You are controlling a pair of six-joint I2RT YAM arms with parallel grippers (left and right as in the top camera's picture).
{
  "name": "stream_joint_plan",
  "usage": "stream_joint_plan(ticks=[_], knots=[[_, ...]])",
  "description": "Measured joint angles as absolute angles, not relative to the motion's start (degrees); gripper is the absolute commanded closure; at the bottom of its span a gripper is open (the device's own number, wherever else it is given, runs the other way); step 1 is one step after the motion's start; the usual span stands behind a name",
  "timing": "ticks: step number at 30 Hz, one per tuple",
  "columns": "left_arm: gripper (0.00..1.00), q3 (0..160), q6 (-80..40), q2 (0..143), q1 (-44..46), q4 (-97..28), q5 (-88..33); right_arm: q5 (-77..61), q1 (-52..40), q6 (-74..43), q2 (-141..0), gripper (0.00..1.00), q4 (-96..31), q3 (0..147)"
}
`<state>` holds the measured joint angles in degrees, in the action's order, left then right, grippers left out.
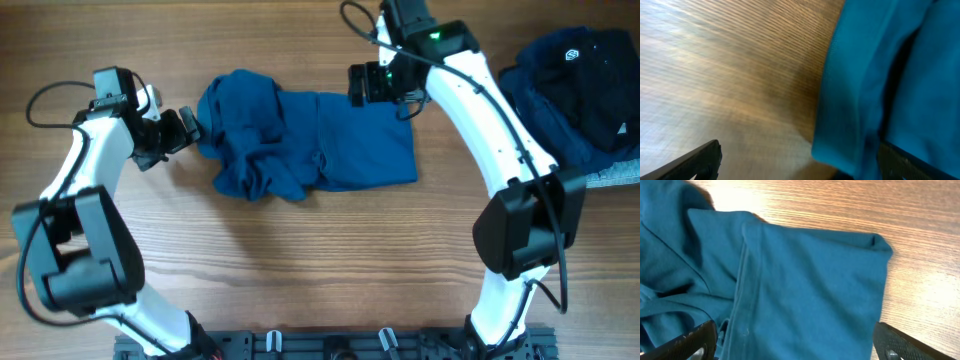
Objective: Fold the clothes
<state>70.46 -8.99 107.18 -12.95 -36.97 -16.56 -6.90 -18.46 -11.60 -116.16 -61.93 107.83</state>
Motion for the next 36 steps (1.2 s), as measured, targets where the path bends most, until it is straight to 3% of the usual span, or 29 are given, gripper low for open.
stream_joint_plan(ticks=[5,12,21,30,33,36], knots=[[0.04,70.5,-4.8,111.5,-13.1,-35.0,-22.2,-7.9,-17.7,-10.4,-116.1,0.01,-62.8,107.8],[0.17,70.5,-1.6,112.4,-13.1,-30.7,-28.0,-8.0,-17.7,-9.7,-116.1,0.0,-63.0,107.8],[0.15,70.5,5.8,112.5,-13.1,-29.7,-38.2,-8.1,-17.7,-9.5,-116.1,0.0,-63.0,107.8],[0.21,70.5,10.8,112.5,-9.7,-29.5,-39.8,-8.1,-17.7,-9.5,-116.1,0.0,-63.5,107.8],[0.36,70.5,11.7,112.5,-7.2,-28.7,-39.8,-8.1,-17.7,-9.5,-116.1,0.01,-63.5,107.8],[0.68,70.5,11.9,112.5,-5.5,-28.1,-39.3,-8.1,-17.7,-9.5,-116.1,0.01,-63.5,107.8]])
